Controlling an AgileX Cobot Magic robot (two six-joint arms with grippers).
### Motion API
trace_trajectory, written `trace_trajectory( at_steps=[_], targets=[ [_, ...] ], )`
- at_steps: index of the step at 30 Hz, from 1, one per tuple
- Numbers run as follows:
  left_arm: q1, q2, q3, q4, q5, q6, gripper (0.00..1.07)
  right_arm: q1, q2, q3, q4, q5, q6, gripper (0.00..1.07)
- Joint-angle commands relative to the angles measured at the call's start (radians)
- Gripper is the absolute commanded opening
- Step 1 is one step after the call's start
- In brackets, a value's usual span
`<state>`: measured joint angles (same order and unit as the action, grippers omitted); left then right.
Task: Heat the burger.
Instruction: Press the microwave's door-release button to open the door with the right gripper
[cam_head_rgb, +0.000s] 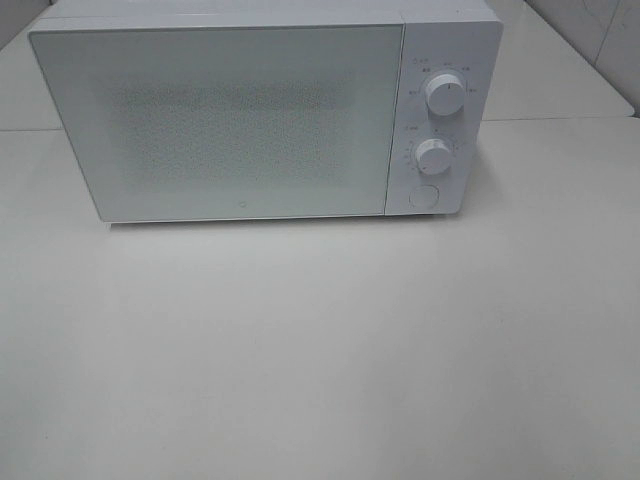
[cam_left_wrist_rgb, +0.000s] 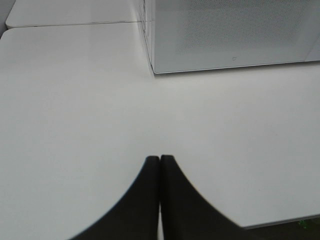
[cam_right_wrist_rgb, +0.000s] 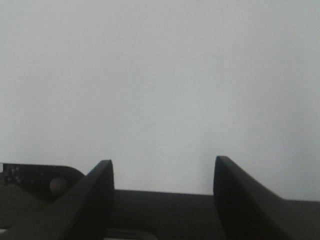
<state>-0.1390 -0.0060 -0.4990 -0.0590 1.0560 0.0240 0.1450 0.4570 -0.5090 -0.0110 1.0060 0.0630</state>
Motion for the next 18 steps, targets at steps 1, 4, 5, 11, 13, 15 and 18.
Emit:
trace_trajectory(
  at_steps=[1,4,5,11,13,15,18],
  targets=[
    [0.001,-0.007,0.002,-0.002,-0.014,0.0,0.0,-0.004,-0.11,0.005,-0.006,-0.011,-0.027,0.56],
    [0.001,-0.007,0.002,-0.002,-0.014,0.0,0.0,-0.004,-0.179,0.005,-0.006,-0.011,-0.041,0.56],
    [0.001,-0.007,0.002,-0.002,-0.014,0.0,0.0,-0.004,-0.179,0.005,-0.006,-0.011,-0.041,0.56],
    [0.001,-0.007,0.002,-0.002,-0.014,0.0,0.0,-0.004,-0.32,0.005,-0.002,-0.01,-0.05,0.56],
    [0.001,-0.007,0.002,-0.002,-0.014,0.0,0.0,-0.004,-0.362,0.005,-0.002,-0.01,-0.05,0.56],
    [0.001,-0.007,0.002,-0.002,-0.014,0.0,0.0,-0.004,-0.405,0.005,-0.002,-0.01,-0.051,0.56],
    [0.001,-0.007,0.002,-0.002,-0.014,0.0,0.0,-0.004,-0.459,0.005,-0.002,-0.01,-0.053,0.56]
  ],
)
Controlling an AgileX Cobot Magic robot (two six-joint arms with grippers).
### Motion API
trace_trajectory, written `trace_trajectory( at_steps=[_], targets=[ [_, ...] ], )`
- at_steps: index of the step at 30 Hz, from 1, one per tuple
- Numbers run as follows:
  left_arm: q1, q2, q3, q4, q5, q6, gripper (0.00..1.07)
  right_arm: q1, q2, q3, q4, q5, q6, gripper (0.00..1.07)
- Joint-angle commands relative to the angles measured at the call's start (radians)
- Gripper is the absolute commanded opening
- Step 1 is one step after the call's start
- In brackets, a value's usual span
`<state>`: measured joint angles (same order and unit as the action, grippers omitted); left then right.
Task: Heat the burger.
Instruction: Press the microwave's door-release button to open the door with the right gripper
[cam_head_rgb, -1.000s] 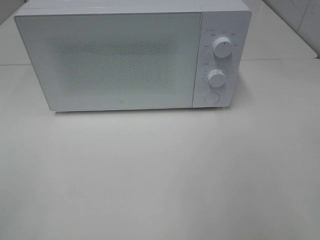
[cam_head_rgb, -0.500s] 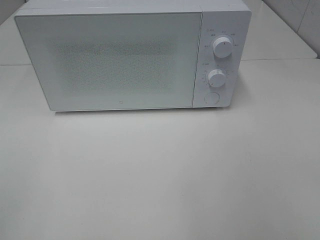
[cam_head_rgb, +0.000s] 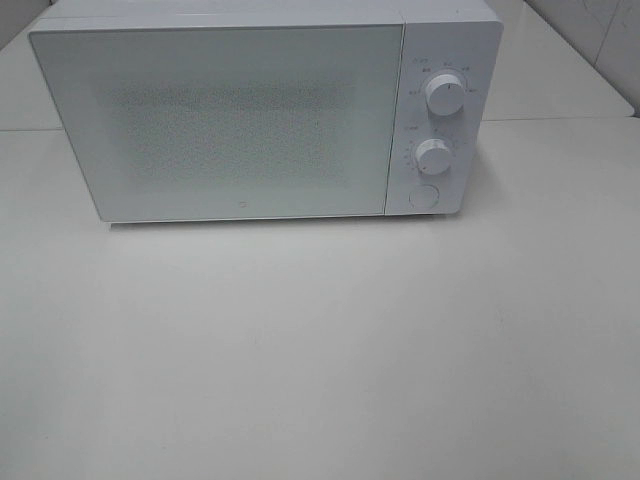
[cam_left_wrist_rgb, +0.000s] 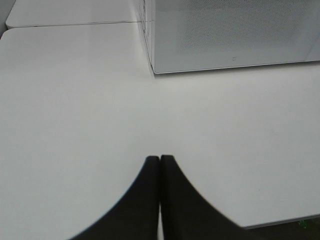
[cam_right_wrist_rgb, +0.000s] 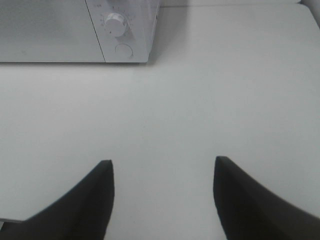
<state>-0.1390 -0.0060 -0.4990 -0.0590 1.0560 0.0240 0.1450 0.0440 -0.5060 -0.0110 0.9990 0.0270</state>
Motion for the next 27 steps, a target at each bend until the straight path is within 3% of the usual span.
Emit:
trace_trajectory(
  at_steps=[1,27],
  targets=[
    [0.001,-0.007,0.002,-0.002,-0.014,0.0,0.0,-0.004,-0.077,0.002,-0.002,-0.003,-0.017,0.56],
    [0.001,-0.008,0.002,-0.005,-0.014,0.0,0.0,-0.004,-0.075,0.003,-0.002,-0.002,-0.017,0.56]
  ],
)
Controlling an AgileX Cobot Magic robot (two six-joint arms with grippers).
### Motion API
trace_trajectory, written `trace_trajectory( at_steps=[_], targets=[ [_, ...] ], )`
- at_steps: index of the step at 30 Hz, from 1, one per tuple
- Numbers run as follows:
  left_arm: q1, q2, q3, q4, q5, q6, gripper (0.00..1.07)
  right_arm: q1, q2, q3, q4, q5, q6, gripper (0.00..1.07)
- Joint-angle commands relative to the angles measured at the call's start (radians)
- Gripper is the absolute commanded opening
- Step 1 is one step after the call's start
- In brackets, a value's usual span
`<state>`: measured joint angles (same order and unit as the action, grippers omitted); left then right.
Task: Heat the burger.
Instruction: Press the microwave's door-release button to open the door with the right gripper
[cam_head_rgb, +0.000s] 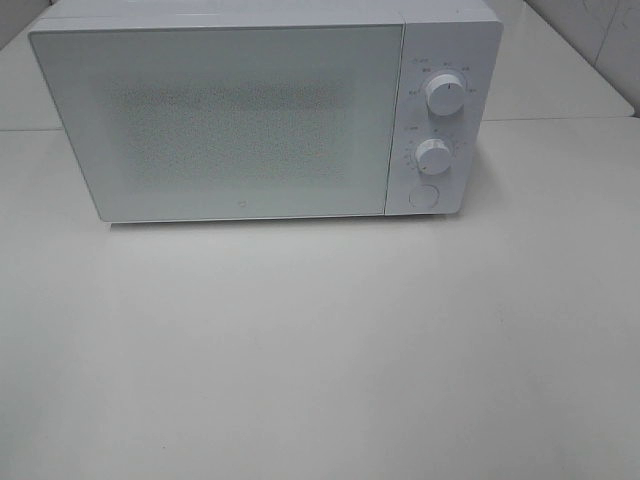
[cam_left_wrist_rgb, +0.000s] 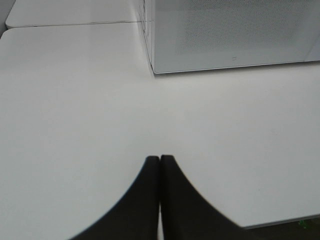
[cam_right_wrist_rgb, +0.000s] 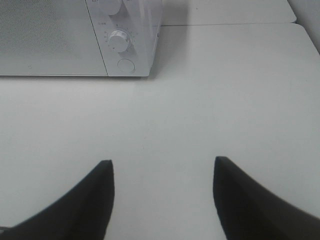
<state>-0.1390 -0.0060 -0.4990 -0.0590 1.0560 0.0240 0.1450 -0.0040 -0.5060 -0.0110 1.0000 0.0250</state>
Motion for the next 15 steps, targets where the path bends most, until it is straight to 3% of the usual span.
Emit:
trace_trajectory(
  at_steps=[1,9,15],
  targets=[
    [0.001,-0.008,0.002,-0.005,-0.014,0.0,0.0,-0.004,-0.027,0.003,-0.002,-0.003,-0.015,0.56],
    [0.001,-0.008,0.002,-0.005,-0.014,0.0,0.0,-0.004,-0.002,-0.004,-0.001,-0.02,-0.013,0.56],
    [0.001,-0.008,0.002,-0.005,-0.014,0.0,0.0,-0.004,0.152,-0.019,-0.002,-0.062,-0.013,0.56]
  ],
)
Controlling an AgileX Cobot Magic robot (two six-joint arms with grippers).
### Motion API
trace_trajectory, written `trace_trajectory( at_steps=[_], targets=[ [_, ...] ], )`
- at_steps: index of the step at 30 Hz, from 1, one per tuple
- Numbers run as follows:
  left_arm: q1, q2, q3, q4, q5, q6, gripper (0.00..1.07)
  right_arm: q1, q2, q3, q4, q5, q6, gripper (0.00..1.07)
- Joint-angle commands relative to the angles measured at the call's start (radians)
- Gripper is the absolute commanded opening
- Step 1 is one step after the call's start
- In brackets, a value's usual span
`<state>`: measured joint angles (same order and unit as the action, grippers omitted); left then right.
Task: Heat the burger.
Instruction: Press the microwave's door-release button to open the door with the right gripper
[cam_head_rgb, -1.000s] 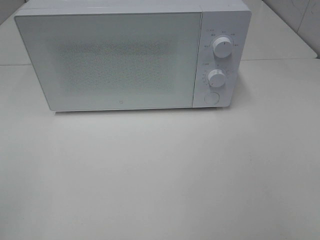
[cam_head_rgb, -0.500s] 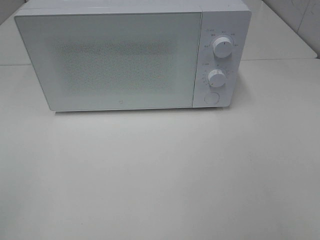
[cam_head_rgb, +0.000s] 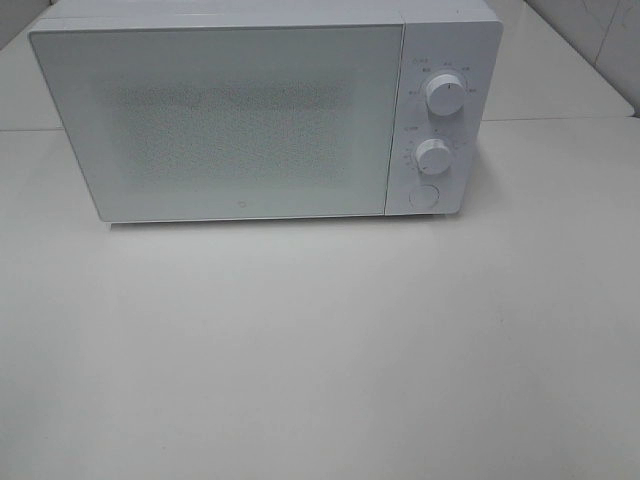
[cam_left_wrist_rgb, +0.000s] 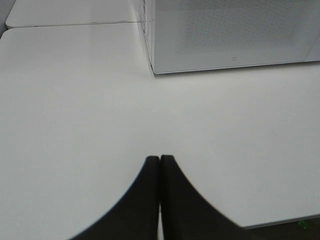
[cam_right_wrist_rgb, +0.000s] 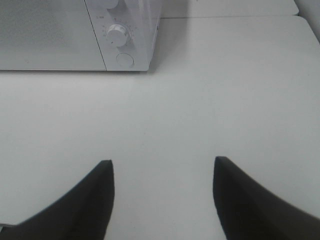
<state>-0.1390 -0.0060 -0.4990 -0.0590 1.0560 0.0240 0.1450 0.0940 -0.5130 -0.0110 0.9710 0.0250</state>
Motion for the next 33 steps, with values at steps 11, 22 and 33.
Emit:
trace_trajectory(
  at_steps=[11,22,33],
  targets=[
    [0.001,-0.008,0.002,-0.005,-0.014,0.0,0.0,-0.004,0.284,-0.016,-0.002,-0.289,-0.025,0.57],
    [0.001,-0.008,0.002,-0.005,-0.014,0.0,0.0,-0.004,0.493,-0.016,-0.002,-0.497,-0.038,0.57],
    [0.001,-0.008,0.002,-0.005,-0.014,0.0,0.0,-0.004,0.683,-0.016,-0.002,-0.767,-0.04,0.54]
  ],
)
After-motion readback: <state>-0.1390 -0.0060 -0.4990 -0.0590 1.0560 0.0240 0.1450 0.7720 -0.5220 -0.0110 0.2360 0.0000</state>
